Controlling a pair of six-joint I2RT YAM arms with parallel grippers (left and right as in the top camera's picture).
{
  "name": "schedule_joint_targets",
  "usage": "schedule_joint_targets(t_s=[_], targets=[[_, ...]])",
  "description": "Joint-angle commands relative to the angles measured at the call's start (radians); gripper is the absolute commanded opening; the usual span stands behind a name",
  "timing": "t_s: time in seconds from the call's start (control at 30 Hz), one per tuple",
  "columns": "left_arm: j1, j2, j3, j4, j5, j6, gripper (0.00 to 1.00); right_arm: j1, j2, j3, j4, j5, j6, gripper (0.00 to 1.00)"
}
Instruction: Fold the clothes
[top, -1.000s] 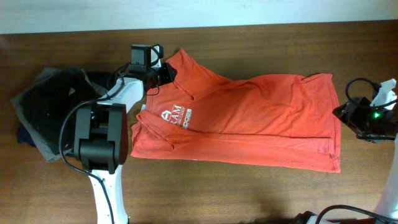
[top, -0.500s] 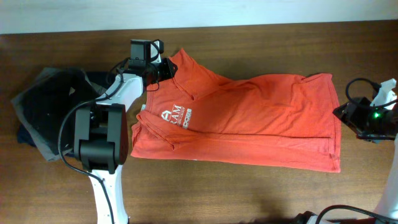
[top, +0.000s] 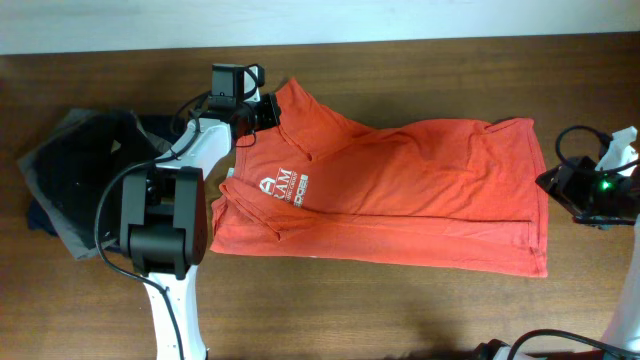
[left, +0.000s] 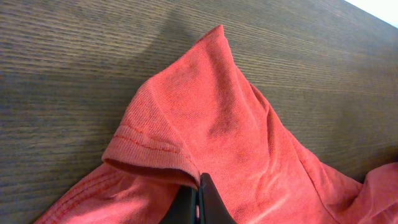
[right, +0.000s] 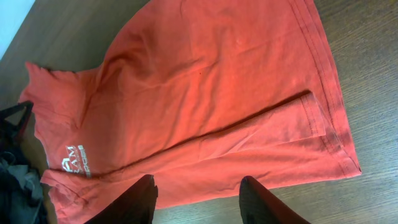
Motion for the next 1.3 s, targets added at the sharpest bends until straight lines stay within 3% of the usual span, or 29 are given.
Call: schedule_joint_targets(t_s=[0.0, 0.3, 0.63, 0.83, 1.0, 1.27], targets=[[0.003, 0.005, 0.017, -0.007, 0.001, 0.012, 0.0, 0.007, -0.005, 0.008, 0.008, 0.013, -0.011, 0.47], [0.074, -0.086, 0.143, -0.238, 0.178, 0.012, 0.0, 0.007, 0.021, 0.008, 0.146, 0.013, -0.006, 0.43], [0.071, -0.2, 0.155, -0.503, 0.189, 0.012, 0.0, 0.007, 0.15, 0.008, 0.2, 0.013, -0.007, 0.42], [0.071, -0.246, 0.155, -0.536, 0.21, 0.012, 0.0, 0.007, 0.228, 0.008, 0.273, 0.013, -0.007, 0.42], [0.071, -0.28, 0.155, -0.536, 0.21, 0.012, 0.0, 0.007, 0.288, 0.008, 0.402, 0.009, -0.007, 0.5], [0.066, -0.285, 0.155, -0.514, 0.198, 0.012, 0.0, 0.014, 0.469, 0.009, 0.693, 0.0, 0.08, 0.49]])
